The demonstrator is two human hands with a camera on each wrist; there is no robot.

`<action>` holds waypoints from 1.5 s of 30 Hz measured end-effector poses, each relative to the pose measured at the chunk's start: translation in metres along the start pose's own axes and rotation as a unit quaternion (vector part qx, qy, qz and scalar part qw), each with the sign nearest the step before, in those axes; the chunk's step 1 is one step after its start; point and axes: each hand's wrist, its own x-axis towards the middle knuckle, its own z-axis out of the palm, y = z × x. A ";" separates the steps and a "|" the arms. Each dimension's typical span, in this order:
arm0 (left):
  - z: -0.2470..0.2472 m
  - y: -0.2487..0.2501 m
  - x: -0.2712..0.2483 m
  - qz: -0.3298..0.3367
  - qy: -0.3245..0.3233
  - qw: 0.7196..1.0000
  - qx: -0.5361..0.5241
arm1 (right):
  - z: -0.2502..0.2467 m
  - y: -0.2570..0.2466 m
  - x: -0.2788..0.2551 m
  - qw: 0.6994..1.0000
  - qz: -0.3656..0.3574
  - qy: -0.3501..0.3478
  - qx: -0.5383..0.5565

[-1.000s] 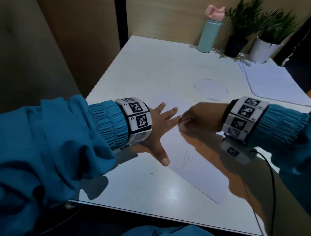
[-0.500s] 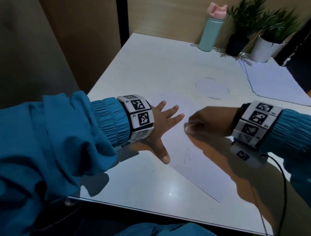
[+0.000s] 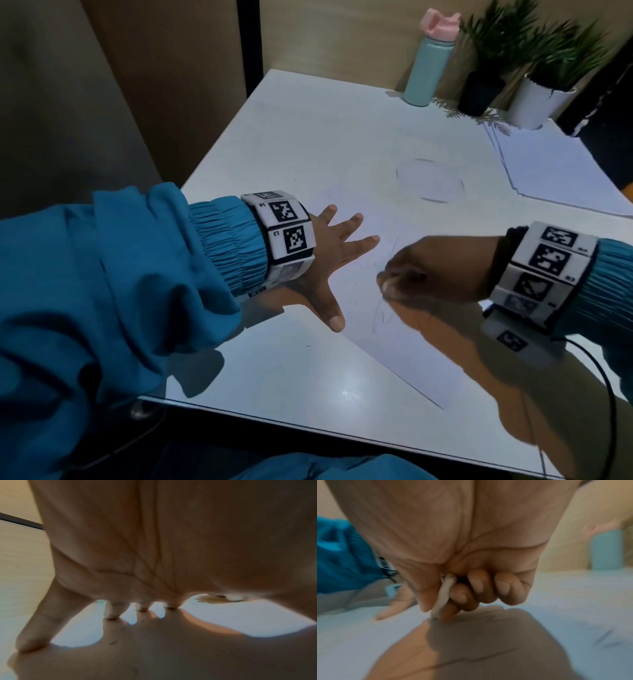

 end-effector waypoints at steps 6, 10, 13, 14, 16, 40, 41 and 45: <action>0.001 -0.001 0.001 0.003 0.006 1.000 -0.009 | -0.015 0.018 0.009 0.997 0.061 0.034 -0.015; 0.000 0.001 -0.001 0.000 0.005 1.000 0.004 | 0.002 -0.021 0.002 1.000 -0.003 -0.012 -0.007; -0.002 0.000 -0.002 -0.002 0.004 1.000 0.008 | -0.010 -0.012 0.010 0.999 0.020 -0.010 -0.031; -0.002 0.000 -0.003 -0.001 0.002 1.000 0.007 | -0.017 -0.003 0.013 0.998 0.047 0.012 -0.040; -0.002 0.001 -0.003 -0.003 0.001 1.000 0.009 | -0.021 0.002 0.017 0.995 0.077 0.031 -0.050; -0.006 0.002 -0.002 -0.008 -0.010 1.000 0.019 | 0.001 -0.062 0.008 0.996 -0.062 -0.023 -0.063; -0.006 0.002 -0.002 -0.008 -0.010 1.000 0.016 | 0.000 -0.061 0.007 0.995 -0.071 -0.035 -0.065; -0.005 0.002 -0.004 -0.002 0.006 1.000 0.013 | -0.025 -0.006 0.025 0.993 0.059 0.047 -0.093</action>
